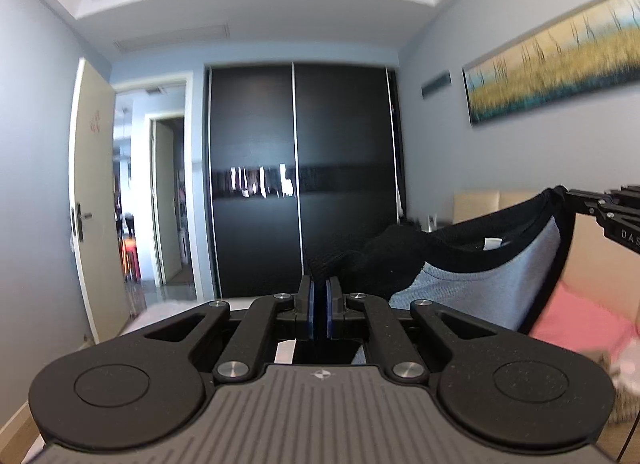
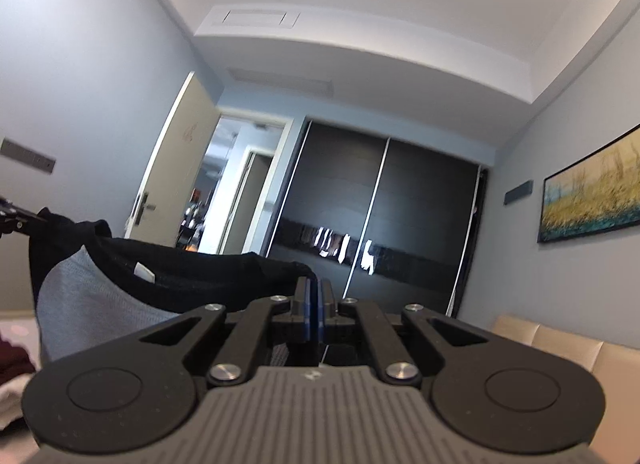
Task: Fold clothes
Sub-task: 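Lift the shirt with both grippers and shake it out, then lay the shirt flat on the bed and open both grippers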
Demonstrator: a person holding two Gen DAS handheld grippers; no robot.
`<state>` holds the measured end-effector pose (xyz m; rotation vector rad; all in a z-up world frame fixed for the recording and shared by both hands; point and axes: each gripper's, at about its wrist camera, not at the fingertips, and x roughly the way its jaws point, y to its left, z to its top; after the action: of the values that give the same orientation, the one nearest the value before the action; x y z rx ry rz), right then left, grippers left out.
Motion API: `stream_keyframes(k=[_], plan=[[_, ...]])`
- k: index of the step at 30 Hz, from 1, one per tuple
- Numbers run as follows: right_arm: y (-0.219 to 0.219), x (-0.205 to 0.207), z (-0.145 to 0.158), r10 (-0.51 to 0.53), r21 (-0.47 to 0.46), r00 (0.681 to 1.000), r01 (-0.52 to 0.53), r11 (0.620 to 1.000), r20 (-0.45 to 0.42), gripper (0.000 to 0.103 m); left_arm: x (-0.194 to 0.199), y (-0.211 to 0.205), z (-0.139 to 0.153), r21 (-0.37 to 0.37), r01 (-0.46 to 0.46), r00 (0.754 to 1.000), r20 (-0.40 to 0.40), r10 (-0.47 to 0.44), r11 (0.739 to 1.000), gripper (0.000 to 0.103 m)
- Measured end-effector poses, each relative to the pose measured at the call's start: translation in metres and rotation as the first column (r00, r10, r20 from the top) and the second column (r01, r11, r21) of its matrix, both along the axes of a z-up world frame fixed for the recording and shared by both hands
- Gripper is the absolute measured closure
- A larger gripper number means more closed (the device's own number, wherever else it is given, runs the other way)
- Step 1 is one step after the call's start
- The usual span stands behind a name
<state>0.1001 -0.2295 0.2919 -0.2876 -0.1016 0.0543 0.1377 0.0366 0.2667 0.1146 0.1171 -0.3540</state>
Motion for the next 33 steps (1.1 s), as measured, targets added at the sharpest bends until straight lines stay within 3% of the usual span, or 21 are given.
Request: stream_keyframes(k=[4, 8, 11, 15, 19, 25, 28, 29, 31, 33], plan=[[-0.007, -0.006, -0.053, 0.024, 0.008, 0.989, -0.023, 1.0, -0.144, 0.099, -0.017, 0.004, -0.05, 0.094, 0.056, 0.992, -0.116, -0.045, 0.994, 0.099], [-0.021, -0.022, -0.125, 0.047, 0.065, 0.941, -0.026, 0.998, -0.336, 0.099, -0.05, 0.006, -0.119, 0.148, 0.13, 0.958, -0.275, -0.086, 0.98, 0.099], [-0.025, -0.039, -0.184, 0.054, 0.106, 0.88, -0.005, 0.994, -0.471, 0.099, -0.078, 0.002, -0.17, 0.187, 0.19, 0.915, -0.389, -0.105, 0.964, 0.099], [-0.033, -0.063, -0.258, 0.054, 0.185, 0.775, 0.082, 0.979, -0.629, 0.099, -0.118, -0.011, -0.226, 0.23, 0.282, 0.855, -0.501, -0.135, 0.931, 0.099], [-0.031, -0.089, -0.314, 0.032, 0.198, 0.687, 0.164, 0.966, -0.726, 0.098, -0.153, -0.029, -0.274, 0.333, 0.371, 0.829, -0.539, -0.148, 0.867, 0.1], [-0.028, -0.109, -0.363, 0.046, 0.23, 0.562, 0.262, 0.937, -0.826, 0.097, -0.171, -0.041, -0.327, 0.413, 0.433, 0.797, -0.59, -0.127, 0.801, 0.1], [-0.025, -0.112, -0.36, 0.066, 0.261, 0.539, 0.294, 0.92, -0.839, 0.092, -0.177, -0.043, -0.339, 0.466, 0.447, 0.806, -0.581, -0.118, 0.763, 0.099], [-0.025, -0.115, -0.358, 0.081, 0.28, 0.535, 0.303, 0.911, -0.841, 0.09, -0.174, -0.045, -0.341, 0.464, 0.452, 0.801, -0.587, -0.117, 0.762, 0.099], [-0.019, -0.121, -0.358, 0.125, 0.327, 0.522, 0.314, 0.891, -0.843, 0.075, -0.172, -0.047, -0.345, 0.457, 0.462, 0.79, -0.601, -0.118, 0.761, 0.098], [-0.012, -0.126, -0.358, 0.182, 0.38, 0.508, 0.318, 0.869, -0.842, 0.072, -0.169, -0.048, -0.344, 0.459, 0.471, 0.789, -0.602, -0.127, 0.753, 0.093]])
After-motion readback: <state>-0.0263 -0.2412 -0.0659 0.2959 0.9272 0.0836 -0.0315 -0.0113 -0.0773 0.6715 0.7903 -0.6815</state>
